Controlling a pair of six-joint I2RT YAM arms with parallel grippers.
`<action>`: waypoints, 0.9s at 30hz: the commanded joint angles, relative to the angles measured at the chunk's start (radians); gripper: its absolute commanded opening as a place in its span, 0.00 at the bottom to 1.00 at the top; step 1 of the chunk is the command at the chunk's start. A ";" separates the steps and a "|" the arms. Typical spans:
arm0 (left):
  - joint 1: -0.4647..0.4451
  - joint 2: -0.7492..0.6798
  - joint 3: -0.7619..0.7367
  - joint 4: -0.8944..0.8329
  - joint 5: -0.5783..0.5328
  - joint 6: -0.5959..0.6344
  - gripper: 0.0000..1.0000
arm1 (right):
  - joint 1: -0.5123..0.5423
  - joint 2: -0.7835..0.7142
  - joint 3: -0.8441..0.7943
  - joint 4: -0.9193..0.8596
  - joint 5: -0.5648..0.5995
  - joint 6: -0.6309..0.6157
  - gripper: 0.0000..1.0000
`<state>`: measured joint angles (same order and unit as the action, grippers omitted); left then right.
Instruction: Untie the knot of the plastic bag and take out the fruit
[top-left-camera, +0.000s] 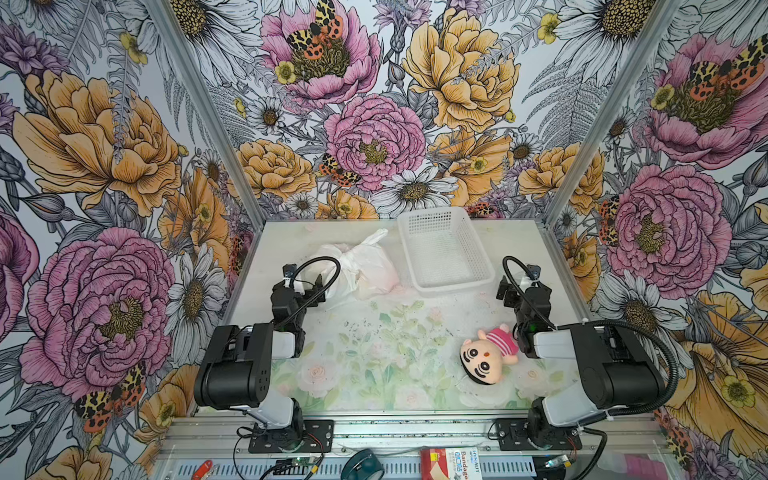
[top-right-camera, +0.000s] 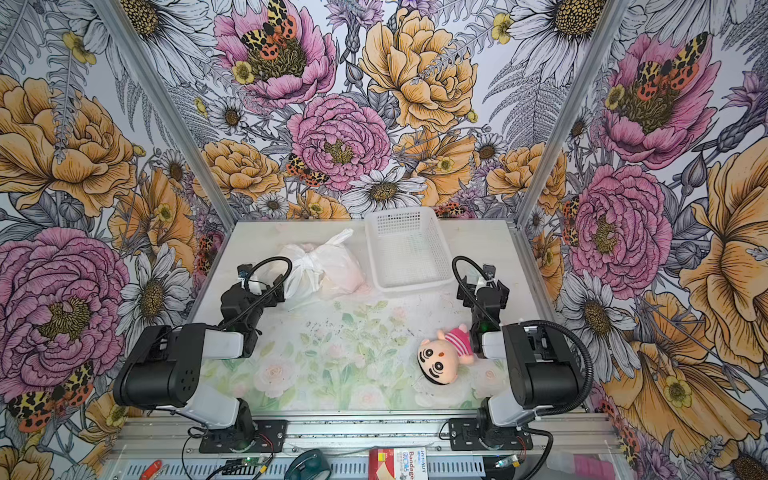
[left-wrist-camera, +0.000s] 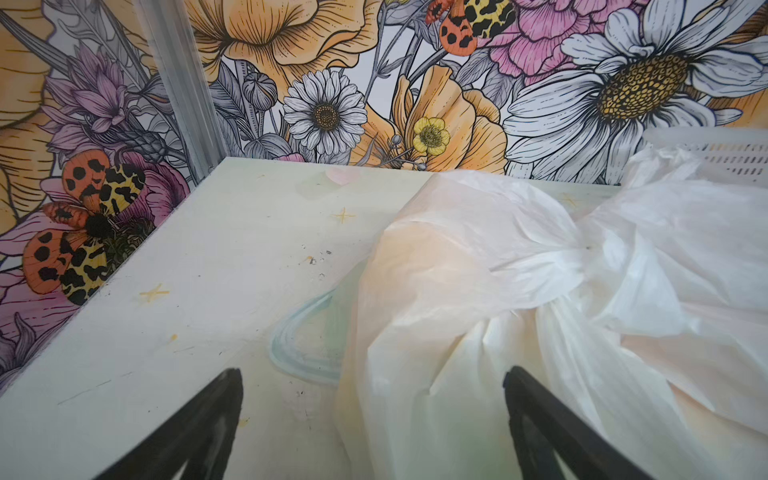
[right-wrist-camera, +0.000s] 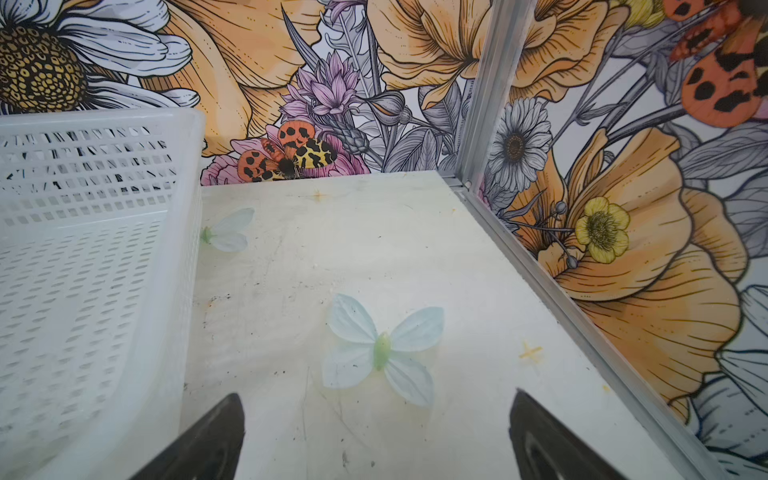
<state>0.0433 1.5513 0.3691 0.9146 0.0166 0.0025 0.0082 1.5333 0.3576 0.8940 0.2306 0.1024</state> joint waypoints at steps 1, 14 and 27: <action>-0.005 -0.002 0.017 0.004 0.010 0.010 0.99 | 0.009 0.005 0.016 0.018 0.000 -0.017 0.99; -0.010 -0.004 0.014 0.009 0.002 0.012 0.99 | 0.010 0.005 0.014 0.020 0.004 -0.017 0.99; -0.008 -0.004 0.015 0.008 0.002 0.013 0.99 | 0.010 0.005 0.015 0.020 0.004 -0.018 0.99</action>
<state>0.0383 1.5513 0.3691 0.9150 0.0162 0.0029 0.0101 1.5333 0.3576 0.8944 0.2306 0.0948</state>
